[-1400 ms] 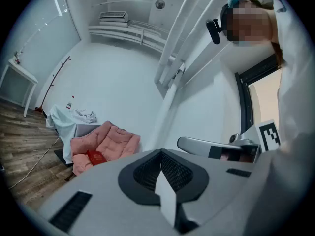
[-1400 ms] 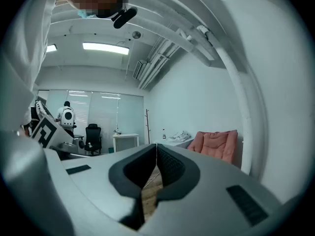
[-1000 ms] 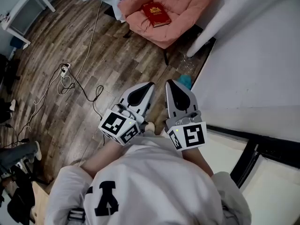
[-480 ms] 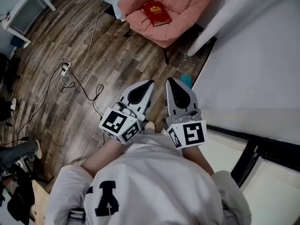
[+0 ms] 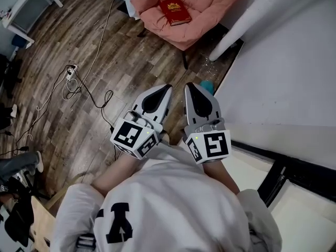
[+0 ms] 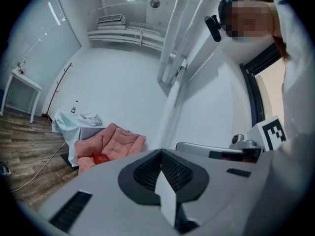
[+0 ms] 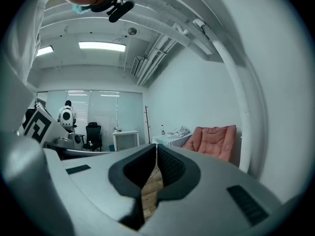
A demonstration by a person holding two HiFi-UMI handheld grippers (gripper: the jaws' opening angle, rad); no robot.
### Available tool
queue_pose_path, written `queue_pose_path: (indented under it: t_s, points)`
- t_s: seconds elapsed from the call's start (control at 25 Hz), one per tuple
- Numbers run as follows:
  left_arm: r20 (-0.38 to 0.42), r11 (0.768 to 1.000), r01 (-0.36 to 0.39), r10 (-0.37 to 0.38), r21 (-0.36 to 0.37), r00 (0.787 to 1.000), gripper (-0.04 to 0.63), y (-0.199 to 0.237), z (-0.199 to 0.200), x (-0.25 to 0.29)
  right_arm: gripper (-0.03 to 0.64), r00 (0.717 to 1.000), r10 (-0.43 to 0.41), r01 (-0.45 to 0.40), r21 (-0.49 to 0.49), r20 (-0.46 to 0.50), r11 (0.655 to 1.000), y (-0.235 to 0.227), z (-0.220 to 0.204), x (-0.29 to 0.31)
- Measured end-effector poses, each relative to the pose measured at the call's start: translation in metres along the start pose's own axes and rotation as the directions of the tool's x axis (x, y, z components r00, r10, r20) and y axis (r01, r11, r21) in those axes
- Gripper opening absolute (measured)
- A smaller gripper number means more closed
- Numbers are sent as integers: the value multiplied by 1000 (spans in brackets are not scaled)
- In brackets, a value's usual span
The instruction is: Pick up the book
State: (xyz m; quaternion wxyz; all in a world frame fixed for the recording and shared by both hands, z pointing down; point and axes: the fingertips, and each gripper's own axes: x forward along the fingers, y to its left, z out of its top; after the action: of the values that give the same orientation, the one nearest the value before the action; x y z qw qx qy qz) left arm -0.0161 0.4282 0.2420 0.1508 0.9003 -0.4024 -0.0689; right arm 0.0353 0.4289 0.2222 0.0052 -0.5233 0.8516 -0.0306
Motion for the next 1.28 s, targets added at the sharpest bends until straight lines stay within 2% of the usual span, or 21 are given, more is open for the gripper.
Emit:
queue_pose_path:
  t_s: [0.16, 0.56, 0.88, 1.28]
  points:
    - [-35, 999, -25, 26, 25, 999, 5, 0, -7, 8, 31, 1000, 6, -5, 10, -18, 1000, -7, -6, 3]
    - [-38, 998, -45, 47, 41, 998, 5, 31, 2, 52, 31, 1000, -6, 6, 22, -15, 1000, -35, -6, 43]
    - [-52, 998, -16, 18, 54, 998, 5, 86, 19, 113, 31, 999, -41, 42, 42, -33, 998, -72, -10, 118]
    - [-88, 998, 31, -26, 51, 996, 5, 190, 56, 196, 31, 996, -85, 86, 60, -24, 994, -105, 1, 252]
